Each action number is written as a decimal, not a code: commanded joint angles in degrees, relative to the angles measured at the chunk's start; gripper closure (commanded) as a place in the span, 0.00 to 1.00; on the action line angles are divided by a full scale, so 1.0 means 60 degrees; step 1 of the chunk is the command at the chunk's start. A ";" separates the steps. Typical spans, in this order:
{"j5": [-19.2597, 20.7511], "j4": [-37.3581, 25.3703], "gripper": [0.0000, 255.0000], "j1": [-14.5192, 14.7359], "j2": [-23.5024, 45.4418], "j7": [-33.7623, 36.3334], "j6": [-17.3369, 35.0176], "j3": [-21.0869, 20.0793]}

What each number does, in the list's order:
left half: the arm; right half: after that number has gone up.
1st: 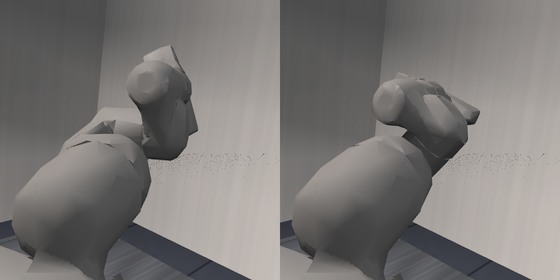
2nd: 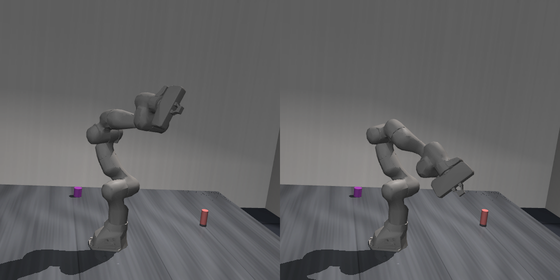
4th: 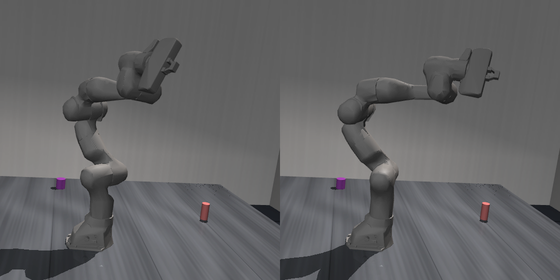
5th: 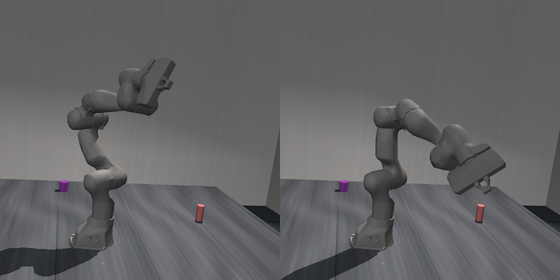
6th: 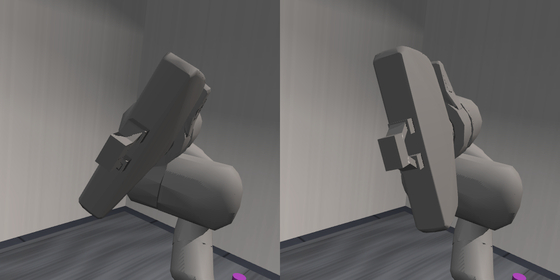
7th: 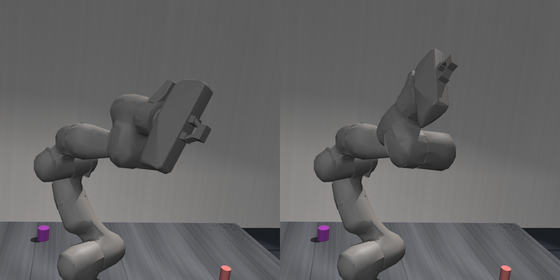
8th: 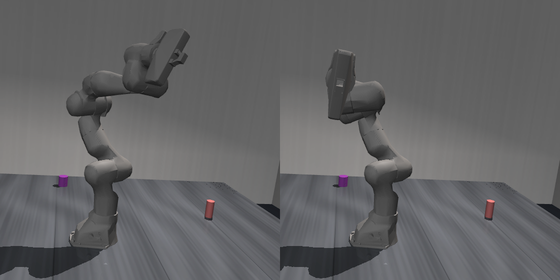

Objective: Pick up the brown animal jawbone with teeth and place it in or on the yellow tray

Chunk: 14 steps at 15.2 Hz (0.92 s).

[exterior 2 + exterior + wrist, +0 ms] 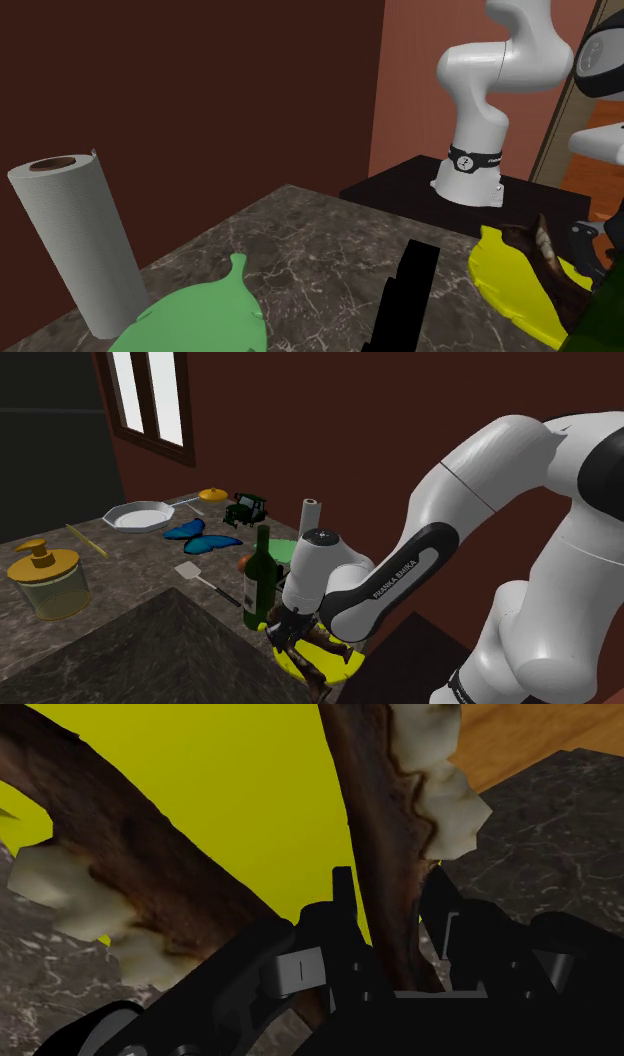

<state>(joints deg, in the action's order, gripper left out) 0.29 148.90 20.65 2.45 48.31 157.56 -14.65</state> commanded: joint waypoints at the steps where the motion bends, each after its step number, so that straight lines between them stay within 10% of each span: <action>1: 0.0004 0.0003 1.00 -0.0001 0.0009 0.0003 0.0007 0.0001; 2: 0.0004 0.0003 1.00 -0.0001 0.0009 0.0003 0.0007 0.0002; 3: 0.0005 0.0003 0.00 -0.0001 0.0010 0.0003 0.0008 0.0002; 14: -0.0689 -0.0007 0.00 0.0040 -0.1386 -0.0496 -0.1361 -0.0031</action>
<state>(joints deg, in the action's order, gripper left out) -3.63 148.93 20.87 -5.39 45.53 149.99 -14.89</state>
